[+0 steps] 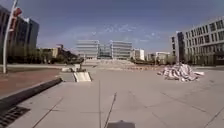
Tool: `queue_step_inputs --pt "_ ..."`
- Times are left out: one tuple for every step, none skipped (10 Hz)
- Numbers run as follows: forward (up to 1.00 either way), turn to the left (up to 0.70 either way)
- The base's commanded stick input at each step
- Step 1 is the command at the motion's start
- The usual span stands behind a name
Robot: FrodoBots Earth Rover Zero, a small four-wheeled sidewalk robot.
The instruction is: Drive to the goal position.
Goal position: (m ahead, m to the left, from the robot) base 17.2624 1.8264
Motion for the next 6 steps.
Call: queue_step_inputs --pt "0.70 0.01" --pt "0.70 0.01" --pt "0.70 0.01" --pt "0.70 0.01" --pt "0.70 0.01" --pt "0.70 0.01"
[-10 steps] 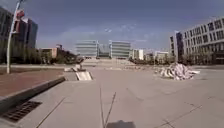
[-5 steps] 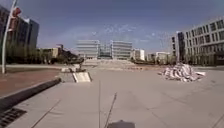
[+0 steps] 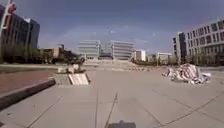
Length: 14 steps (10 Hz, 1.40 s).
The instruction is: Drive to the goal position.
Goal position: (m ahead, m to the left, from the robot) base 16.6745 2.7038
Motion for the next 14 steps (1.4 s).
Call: queue_step_inputs --pt "0.70 0.01" --pt "0.70 0.01" --pt "0.70 0.01" --pt "0.70 0.01" --pt "0.70 0.01" --pt "0.70 0.01" --pt "0.70 0.01" --pt "0.70 0.01" --pt "0.70 0.01" --pt "0.70 0.01" --pt "0.70 0.01" --pt "0.70 0.01" --pt "0.70 0.01" --pt "0.70 0.01"
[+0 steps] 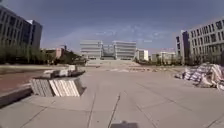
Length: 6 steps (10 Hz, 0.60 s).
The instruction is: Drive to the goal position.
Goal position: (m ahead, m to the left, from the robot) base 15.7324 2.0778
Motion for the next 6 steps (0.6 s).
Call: queue_step_inputs --pt "0.70 0.01" --pt "0.70 0.01" --pt "0.70 0.01" --pt "0.70 0.01" --pt "0.70 0.01" --pt "0.70 0.01"
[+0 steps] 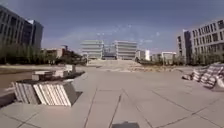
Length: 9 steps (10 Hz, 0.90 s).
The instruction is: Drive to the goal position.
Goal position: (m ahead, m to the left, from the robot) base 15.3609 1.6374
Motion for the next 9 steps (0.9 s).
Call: queue_step_inputs --pt "0.70 0.01" --pt "0.70 0.01" --pt "0.70 0.01" --pt "0.70 0.01" --pt "0.70 0.01" --pt "0.70 0.01" --pt "0.70 0.01" --pt "0.70 0.01" --pt "0.70 0.01"
